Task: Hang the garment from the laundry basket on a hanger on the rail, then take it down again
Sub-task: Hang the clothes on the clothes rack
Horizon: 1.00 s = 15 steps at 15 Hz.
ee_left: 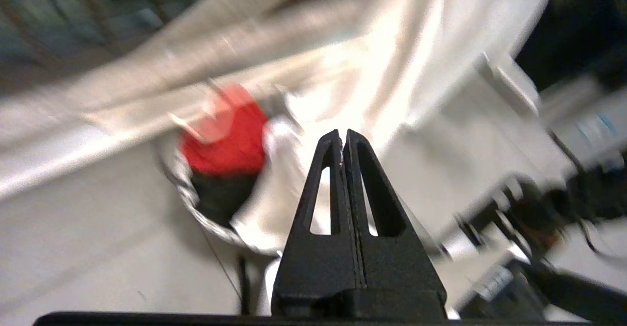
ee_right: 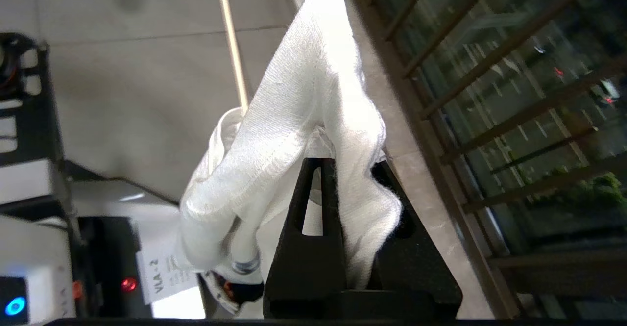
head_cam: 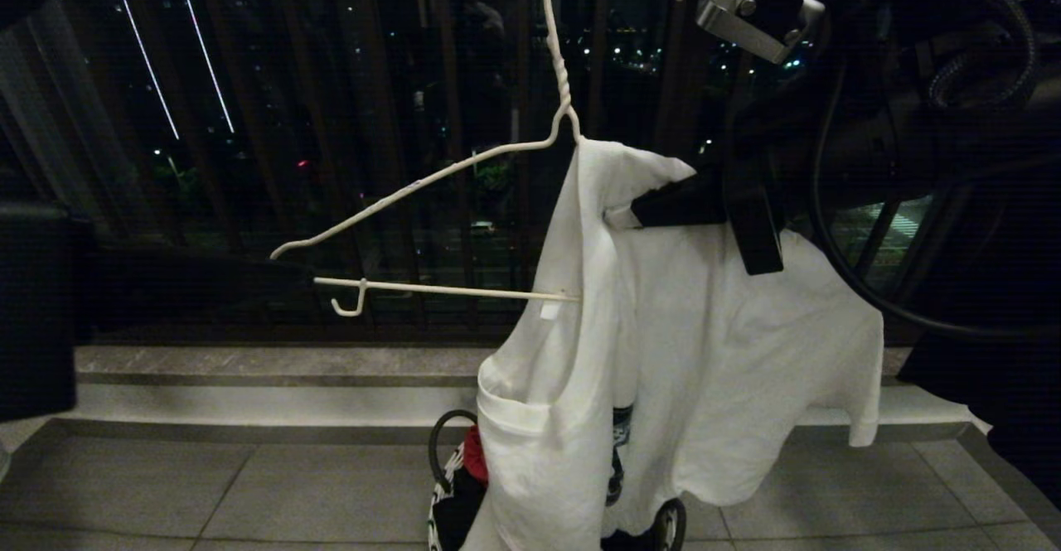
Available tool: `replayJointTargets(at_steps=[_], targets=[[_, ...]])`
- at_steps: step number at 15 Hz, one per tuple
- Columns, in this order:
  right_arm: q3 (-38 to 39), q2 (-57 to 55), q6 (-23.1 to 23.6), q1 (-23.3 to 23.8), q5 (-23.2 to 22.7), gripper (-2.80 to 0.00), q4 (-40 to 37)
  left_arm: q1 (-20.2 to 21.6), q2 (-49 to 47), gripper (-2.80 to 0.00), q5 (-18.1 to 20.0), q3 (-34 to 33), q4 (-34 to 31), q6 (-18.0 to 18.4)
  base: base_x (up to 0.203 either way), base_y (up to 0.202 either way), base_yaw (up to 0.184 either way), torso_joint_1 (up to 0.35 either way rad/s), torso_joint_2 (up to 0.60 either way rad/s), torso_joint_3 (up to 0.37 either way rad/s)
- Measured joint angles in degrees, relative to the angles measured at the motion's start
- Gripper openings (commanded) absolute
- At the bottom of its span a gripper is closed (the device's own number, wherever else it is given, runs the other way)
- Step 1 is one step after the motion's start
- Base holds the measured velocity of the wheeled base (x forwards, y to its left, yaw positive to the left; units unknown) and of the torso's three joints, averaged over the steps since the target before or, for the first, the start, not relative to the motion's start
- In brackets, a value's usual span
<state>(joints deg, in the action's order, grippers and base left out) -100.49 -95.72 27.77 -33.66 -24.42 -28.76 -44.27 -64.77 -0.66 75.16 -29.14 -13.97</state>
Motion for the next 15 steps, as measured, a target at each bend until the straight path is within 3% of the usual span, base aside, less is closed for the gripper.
replayJointTargets(at_steps=[2, 3, 10, 13, 15], targets=[[-0.1, 0.2, -1.0, 0.7, 0.1, -2.8, 1.3, -3.5, -4.2, -2.8, -0.1, 0.2, -1.3, -2.9, 0.0, 0.0, 0.0, 0.0, 0.0, 0.0], [-0.2, 0.4, -2.1, 0.7, 0.2, -2.8, 2.6, -4.2, -6.2, 0.0, -0.1, 0.2, -1.4, -4.0, 0.0, 0.0, 0.0, 0.0, 0.0, 0.0], [-0.4, 1.5, -3.1, 1.4, 0.7, -2.8, 4.0, -5.1, -19.5, 0.0, -2.4, -1.4, 1.4, -9.6, 0.0, 0.0, 0.0, 0.0, 0.0, 0.0], [-0.3, 2.2, -3.0, 1.4, 0.7, -2.8, 4.0, -4.0, -23.1, 0.0, -8.1, -1.6, 6.8, -12.0, 0.0, 0.0, 0.0, 0.0, 0.0, 0.0], [-0.1, 2.6, -2.9, 1.4, 0.7, -2.8, 4.0, -3.8, -23.9, 0.0, -8.7, -1.7, 7.4, -13.0, 0.0, 0.0, 0.0, 0.0, 0.0, 0.0]])
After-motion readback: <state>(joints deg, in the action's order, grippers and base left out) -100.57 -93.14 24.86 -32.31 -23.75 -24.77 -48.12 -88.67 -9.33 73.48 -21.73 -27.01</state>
